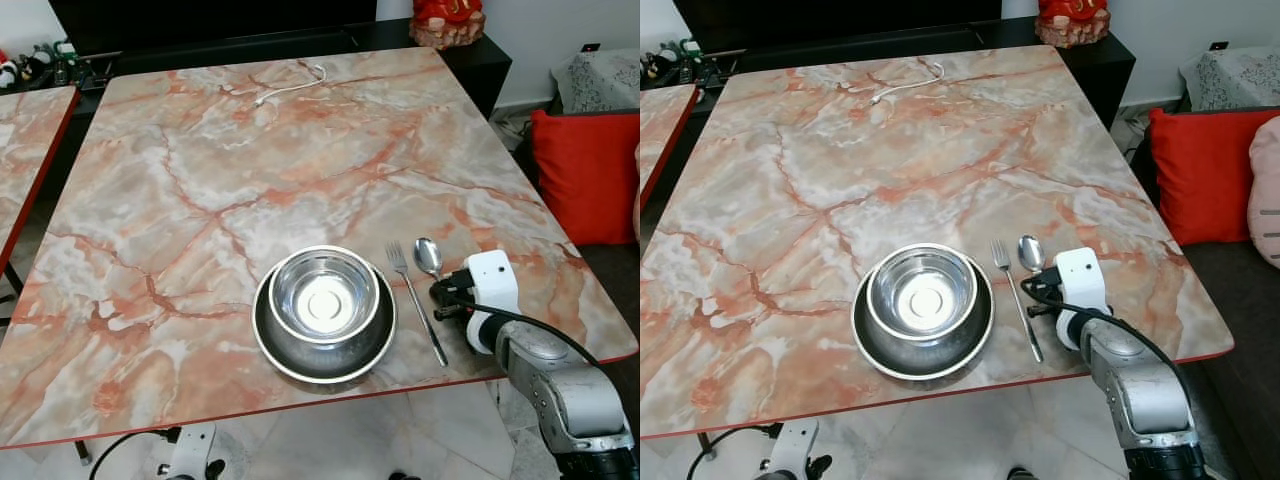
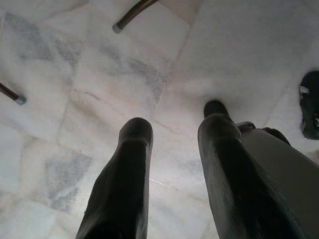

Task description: Setting the table

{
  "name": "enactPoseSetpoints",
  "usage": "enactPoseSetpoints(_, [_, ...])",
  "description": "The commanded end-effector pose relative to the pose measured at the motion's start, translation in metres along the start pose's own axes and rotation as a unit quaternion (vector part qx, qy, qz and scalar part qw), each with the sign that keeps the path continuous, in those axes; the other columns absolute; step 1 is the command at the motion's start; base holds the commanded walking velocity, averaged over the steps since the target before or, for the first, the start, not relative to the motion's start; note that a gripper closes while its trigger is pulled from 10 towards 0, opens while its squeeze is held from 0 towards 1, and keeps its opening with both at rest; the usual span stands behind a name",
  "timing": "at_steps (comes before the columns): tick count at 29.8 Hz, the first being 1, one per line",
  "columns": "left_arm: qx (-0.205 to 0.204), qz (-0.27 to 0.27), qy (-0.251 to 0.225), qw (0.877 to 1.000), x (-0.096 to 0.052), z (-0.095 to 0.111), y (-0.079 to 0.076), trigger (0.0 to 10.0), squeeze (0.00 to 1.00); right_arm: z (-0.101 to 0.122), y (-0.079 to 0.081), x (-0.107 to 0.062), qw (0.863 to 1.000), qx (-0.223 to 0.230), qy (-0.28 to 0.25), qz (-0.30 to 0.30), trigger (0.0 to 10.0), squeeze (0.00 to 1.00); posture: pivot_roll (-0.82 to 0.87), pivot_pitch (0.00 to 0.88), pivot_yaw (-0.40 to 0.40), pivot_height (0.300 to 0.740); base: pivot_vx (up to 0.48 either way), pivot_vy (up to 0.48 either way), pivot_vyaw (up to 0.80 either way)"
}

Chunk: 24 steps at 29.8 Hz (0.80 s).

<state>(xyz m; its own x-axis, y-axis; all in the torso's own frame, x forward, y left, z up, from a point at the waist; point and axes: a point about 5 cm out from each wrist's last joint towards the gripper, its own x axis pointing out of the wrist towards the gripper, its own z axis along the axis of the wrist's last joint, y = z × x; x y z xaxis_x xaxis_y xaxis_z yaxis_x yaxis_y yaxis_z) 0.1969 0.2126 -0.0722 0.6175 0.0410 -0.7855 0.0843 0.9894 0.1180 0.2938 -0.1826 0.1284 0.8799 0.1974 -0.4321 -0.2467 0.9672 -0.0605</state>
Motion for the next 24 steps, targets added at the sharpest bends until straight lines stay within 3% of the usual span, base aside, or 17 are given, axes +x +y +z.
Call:
enactPoseSetpoints(1, [-0.002, 0.004, 0.019, 1.0, -0.002, -0.011, 0.004, 10.0, 0.0, 0.001, 0.003, 0.0, 1.0, 0.0, -0.003, 0.008, 10.0, 0.0, -0.19, 0.175, 0.065, 0.74, 0.0, 0.0, 0.0])
enactPoseSetpoints(16, [-0.002, 0.003, 0.019, 1.0, -0.002, -0.01, 0.004, 10.0, 0.0, 0.001, 0.003, 0.0, 1.0, 0.0, -0.003, 0.008, 10.0, 0.0, -0.19, 0.175, 0.065, 0.74, 0.0, 0.0, 0.0])
enactPoseSetpoints(24, [0.0, -0.001, 0.019, 1.0, -0.001, -0.009, -0.002, 10.0, 0.0, 0.013, -0.004, -0.003, 0.998, 0.032, -0.046, -0.026, 10.0, 0.0, -0.18, 0.172, 0.07, 0.74, 0.0, 0.0, 0.0])
